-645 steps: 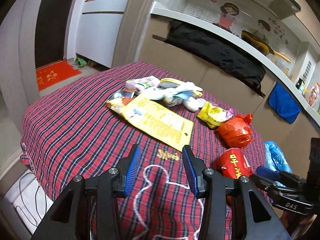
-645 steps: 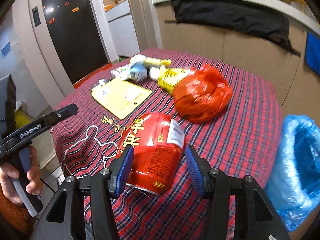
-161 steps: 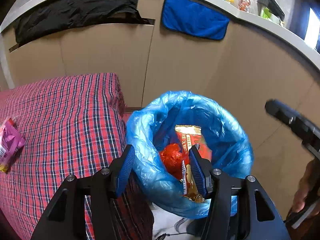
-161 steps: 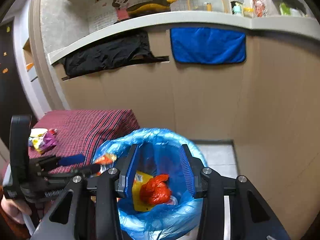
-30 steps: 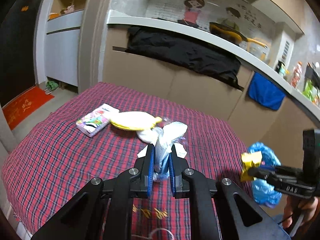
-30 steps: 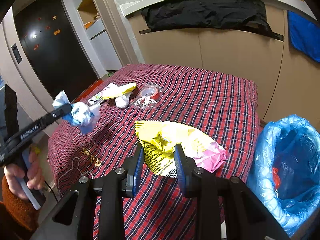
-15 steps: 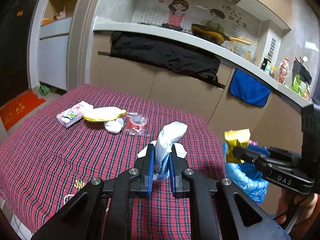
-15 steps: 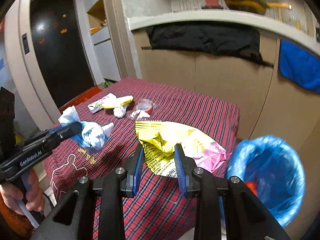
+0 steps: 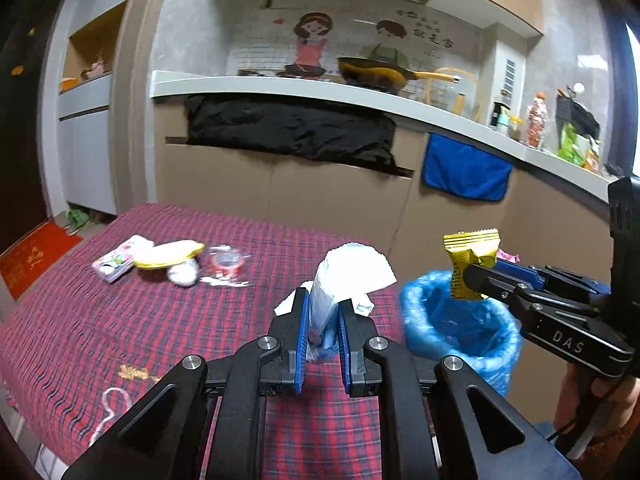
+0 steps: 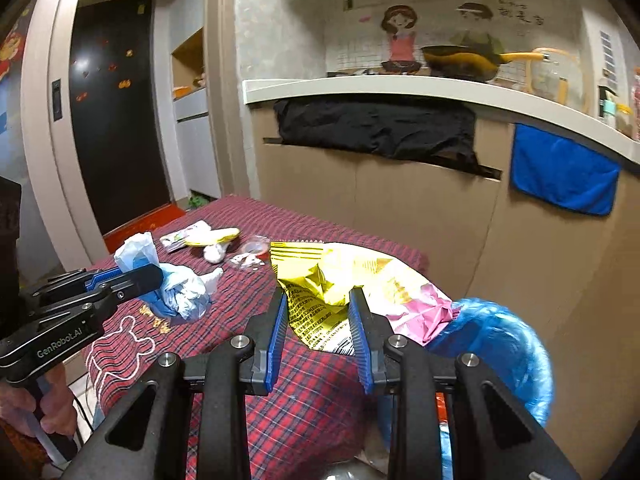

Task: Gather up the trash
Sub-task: 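Carry the chip bag and tissue to the blue bin with both grippers, then open both grippers over the blue bin to drop the chip bag and tissue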

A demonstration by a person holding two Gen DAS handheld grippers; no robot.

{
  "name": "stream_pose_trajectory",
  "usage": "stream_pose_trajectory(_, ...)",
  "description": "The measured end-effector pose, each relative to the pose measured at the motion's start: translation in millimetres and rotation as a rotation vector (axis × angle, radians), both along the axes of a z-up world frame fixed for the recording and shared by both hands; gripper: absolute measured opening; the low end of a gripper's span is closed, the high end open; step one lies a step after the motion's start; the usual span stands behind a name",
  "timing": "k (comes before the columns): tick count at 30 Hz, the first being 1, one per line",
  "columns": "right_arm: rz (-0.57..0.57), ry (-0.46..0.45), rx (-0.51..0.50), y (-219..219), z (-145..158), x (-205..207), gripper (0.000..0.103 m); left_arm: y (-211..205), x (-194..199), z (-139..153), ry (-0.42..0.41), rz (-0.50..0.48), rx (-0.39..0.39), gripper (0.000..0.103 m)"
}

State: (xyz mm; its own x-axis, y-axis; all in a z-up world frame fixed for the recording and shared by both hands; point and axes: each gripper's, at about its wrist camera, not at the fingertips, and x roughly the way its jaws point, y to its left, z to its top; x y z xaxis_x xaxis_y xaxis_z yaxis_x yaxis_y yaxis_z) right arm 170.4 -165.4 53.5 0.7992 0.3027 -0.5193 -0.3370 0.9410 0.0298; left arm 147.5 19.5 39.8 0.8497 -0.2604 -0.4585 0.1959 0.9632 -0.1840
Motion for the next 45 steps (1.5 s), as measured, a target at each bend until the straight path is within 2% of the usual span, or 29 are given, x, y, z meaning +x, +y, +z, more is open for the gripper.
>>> stream_pose_trajectory(11,-0.14,-0.014,0.008,-73,2,-6,0.027,-68,17,22,-0.045,-0.113,0.019,0.014)
stream_pose_trajectory(19,-0.22,0.007,0.011,-118,-6,-1,0.027,-118,32,22,-0.062,-0.172,0.058,0.014)
stream_pose_trajectory(25,-0.269,0.019,0.015,-145,-12,4,0.027,-149,47,12,-0.032,-0.226,0.076,0.014)
stream_pose_trajectory(31,-0.302,0.07,0.046,-167,-25,12,0.027,-170,64,-5,0.026,-0.267,0.072,0.014)
stream_pose_trajectory(45,-0.325,0.147,0.096,-186,-48,40,0.028,-202,98,-39,0.14,-0.32,0.064,0.014)
